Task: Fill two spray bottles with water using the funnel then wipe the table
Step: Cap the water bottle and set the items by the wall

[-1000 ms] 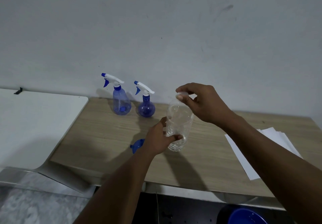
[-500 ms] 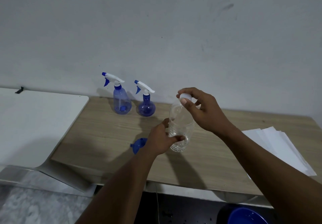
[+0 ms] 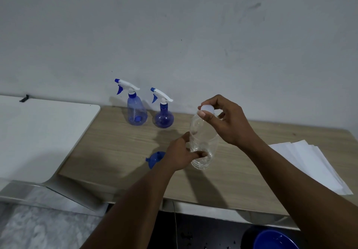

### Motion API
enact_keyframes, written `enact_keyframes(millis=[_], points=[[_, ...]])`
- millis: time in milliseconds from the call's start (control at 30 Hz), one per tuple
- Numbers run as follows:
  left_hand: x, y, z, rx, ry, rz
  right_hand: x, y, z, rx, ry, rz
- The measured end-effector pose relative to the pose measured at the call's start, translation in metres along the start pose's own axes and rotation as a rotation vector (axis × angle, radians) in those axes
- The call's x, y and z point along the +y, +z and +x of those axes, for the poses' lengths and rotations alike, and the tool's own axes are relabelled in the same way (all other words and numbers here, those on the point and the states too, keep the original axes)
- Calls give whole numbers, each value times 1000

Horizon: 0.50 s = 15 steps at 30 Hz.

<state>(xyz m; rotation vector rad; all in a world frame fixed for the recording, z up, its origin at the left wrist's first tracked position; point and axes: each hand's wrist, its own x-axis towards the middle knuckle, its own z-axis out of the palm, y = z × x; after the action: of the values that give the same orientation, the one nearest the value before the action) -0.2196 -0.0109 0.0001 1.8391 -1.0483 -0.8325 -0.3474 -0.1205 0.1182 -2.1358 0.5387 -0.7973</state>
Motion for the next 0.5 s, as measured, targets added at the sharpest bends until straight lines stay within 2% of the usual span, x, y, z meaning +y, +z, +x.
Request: enact_keyframes(millis=[100, 200, 367, 500], points=[[4, 1, 0, -28, 8, 8, 5, -3, 2, 13, 31, 7], [9, 2, 0, -66, 8, 84, 15, 1, -7, -54, 49, 22], [-9, -19, -4, 10, 63, 513, 38, 3, -18, -101, 178, 146], [-49, -44, -12, 78, -89, 756, 57, 6, -29, -97, 232, 174]])
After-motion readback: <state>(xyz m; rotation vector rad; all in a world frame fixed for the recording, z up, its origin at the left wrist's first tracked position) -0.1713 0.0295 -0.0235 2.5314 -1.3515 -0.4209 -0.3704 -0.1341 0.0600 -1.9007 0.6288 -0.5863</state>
